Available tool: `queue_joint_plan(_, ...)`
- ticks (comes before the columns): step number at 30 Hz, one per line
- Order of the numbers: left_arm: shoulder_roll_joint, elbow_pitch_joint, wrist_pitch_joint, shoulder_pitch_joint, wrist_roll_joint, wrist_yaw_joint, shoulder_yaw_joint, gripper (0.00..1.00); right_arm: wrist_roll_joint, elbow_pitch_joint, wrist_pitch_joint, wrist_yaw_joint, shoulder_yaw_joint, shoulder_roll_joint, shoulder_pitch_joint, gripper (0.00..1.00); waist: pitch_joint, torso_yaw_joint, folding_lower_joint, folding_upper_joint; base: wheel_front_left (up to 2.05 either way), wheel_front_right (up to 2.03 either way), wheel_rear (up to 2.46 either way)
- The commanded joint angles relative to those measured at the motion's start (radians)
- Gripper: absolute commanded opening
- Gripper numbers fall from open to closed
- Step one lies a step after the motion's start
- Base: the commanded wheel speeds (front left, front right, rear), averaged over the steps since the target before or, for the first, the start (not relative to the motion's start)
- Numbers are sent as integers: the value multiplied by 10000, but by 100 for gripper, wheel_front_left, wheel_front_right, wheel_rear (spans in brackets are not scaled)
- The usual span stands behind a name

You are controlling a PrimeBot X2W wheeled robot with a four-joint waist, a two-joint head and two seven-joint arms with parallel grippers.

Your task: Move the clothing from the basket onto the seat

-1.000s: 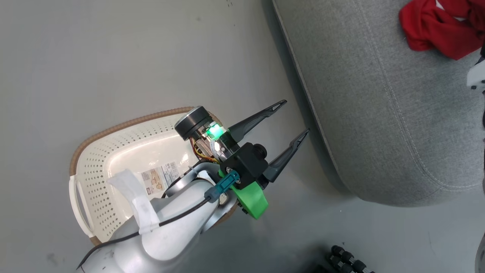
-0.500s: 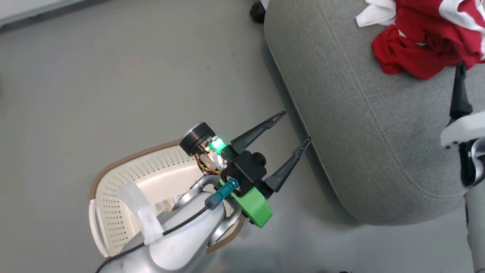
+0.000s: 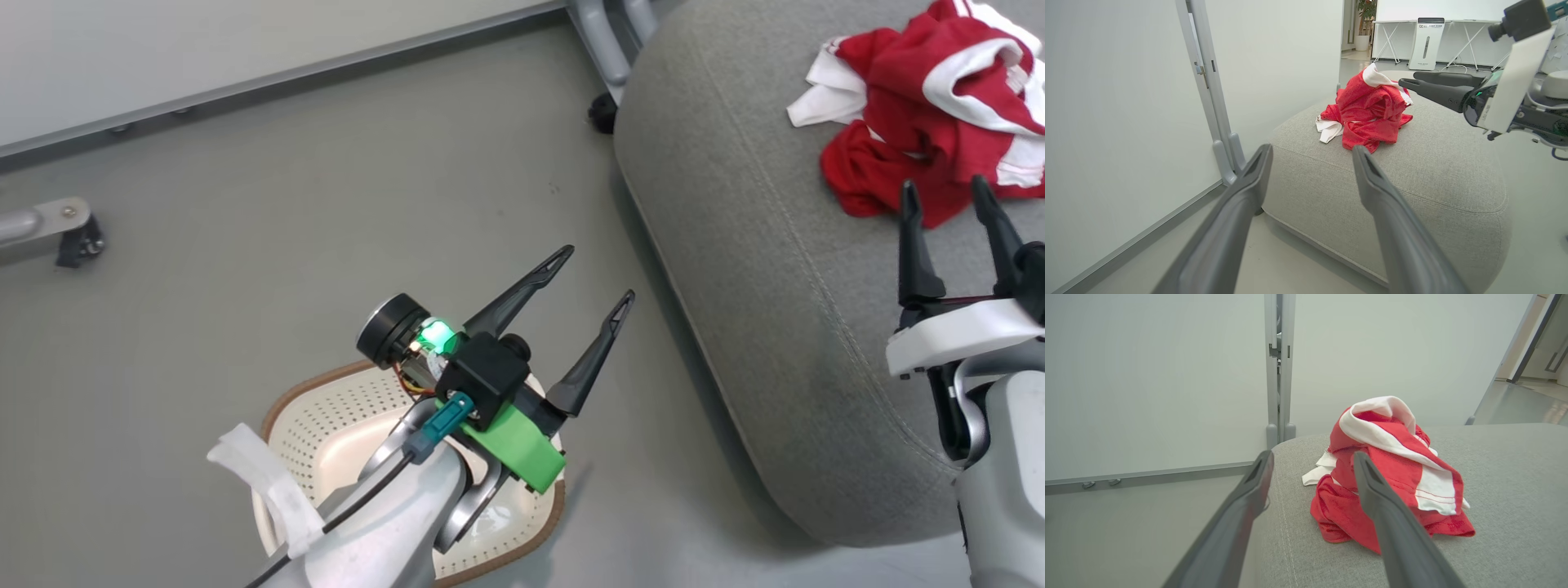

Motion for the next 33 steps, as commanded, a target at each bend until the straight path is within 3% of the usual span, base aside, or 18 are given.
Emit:
queue_joint_plan(1, 7, -39, -32, 250, -36, 54, 154, 100, 70, -149, -3, -11, 114, 4, 201, 100, -375, 538, 0, 107, 0, 0, 0)
queue_joint_plan(19, 68, -369, -30, 1978, -61, 409, 2806, 100, 79, -1096, -1, -11, 864, 418, 1295, 100, -1245, 2596, 0, 107, 0, 0, 0)
queue_joint_plan(33, 76, -400, -21, 3755, 110, 451, 5207, 100, -84, -1664, -1, -11, 703, 899, 2504, 100, -2030, 3031, 0, 107, 0, 0, 0)
